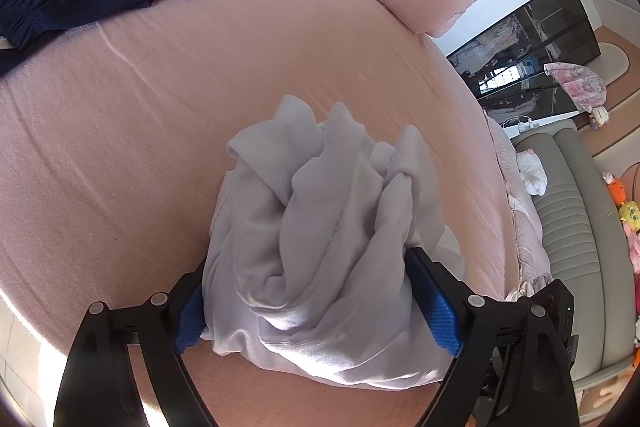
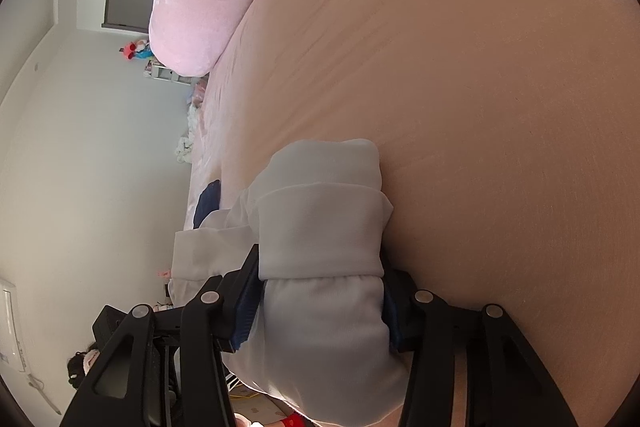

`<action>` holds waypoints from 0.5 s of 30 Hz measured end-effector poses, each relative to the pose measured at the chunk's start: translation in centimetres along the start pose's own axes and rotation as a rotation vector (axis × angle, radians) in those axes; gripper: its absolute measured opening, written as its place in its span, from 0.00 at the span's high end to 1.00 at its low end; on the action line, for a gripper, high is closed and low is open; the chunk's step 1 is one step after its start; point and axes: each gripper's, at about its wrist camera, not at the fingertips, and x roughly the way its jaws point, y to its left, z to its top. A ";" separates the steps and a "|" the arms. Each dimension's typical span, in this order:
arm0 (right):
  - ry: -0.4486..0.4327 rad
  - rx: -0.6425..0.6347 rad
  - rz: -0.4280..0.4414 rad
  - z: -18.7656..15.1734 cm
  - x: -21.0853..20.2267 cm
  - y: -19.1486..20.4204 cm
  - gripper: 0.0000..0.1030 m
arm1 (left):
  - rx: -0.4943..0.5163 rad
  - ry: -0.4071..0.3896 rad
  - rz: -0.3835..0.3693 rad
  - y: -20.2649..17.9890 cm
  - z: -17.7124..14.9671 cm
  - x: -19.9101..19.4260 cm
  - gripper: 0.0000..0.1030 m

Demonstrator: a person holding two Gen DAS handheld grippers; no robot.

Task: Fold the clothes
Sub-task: 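Lift the folded white bundle off the bed with both grippers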

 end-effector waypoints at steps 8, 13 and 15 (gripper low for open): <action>-0.053 -0.039 -0.055 -0.6 -0.5 0.9 0.56 | 0.047 0.000 0.007 -1.1 0.5 0.1 0.33; -0.054 -0.092 -0.056 -0.6 -0.8 1.3 0.56 | 0.110 -0.034 0.064 -2.2 0.2 -0.4 0.33; -0.051 -0.087 -0.047 -0.5 -0.9 1.1 0.56 | 0.134 -0.046 0.089 -2.8 0.1 -0.5 0.33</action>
